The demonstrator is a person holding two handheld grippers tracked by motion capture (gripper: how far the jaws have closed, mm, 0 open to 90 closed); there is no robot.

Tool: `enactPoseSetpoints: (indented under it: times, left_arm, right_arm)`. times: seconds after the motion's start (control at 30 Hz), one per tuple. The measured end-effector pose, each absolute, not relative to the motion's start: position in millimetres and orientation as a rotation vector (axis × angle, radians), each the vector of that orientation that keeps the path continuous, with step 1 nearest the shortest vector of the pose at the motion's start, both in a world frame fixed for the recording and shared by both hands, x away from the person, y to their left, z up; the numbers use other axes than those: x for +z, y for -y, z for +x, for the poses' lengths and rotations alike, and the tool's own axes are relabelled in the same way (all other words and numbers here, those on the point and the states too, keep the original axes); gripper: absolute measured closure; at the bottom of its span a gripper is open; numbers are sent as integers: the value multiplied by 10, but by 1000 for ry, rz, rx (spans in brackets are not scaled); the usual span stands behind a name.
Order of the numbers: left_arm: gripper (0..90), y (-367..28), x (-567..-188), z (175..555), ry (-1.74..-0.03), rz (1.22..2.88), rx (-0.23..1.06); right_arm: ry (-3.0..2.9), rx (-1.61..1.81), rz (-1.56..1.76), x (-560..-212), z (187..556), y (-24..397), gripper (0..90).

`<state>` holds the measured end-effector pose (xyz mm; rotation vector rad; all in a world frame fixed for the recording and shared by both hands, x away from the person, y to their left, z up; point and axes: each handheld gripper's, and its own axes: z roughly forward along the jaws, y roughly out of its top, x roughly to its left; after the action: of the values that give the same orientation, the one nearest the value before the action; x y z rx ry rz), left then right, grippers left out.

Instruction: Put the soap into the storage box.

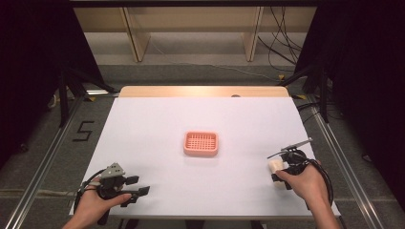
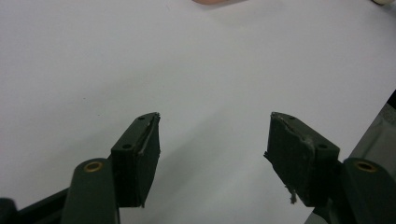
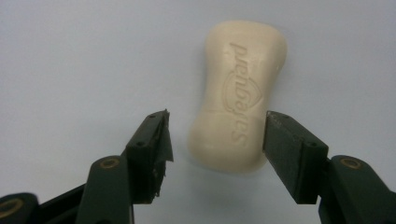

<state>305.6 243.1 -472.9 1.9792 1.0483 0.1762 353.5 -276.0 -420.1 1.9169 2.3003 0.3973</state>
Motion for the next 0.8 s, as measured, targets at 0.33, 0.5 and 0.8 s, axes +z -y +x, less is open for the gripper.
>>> enactPoseSetpoints:
  times: [0.33, 0.5, 0.8]
  left_arm:
    - [342, -2429, -4727, 3055, -1041, 1980, 175]
    - [342, -2427, -4718, 3049, -1054, 1989, 183]
    - [342, -2430, -4728, 3058, -1041, 1981, 172]
  right_arm:
    - [-2315, 298, 1924, -4225, 3688, 2784, 323]
    - [-2326, 281, 1964, -4274, 3776, 2778, 320]
    - [-2321, 229, 2022, -4370, 3916, 2761, 350]
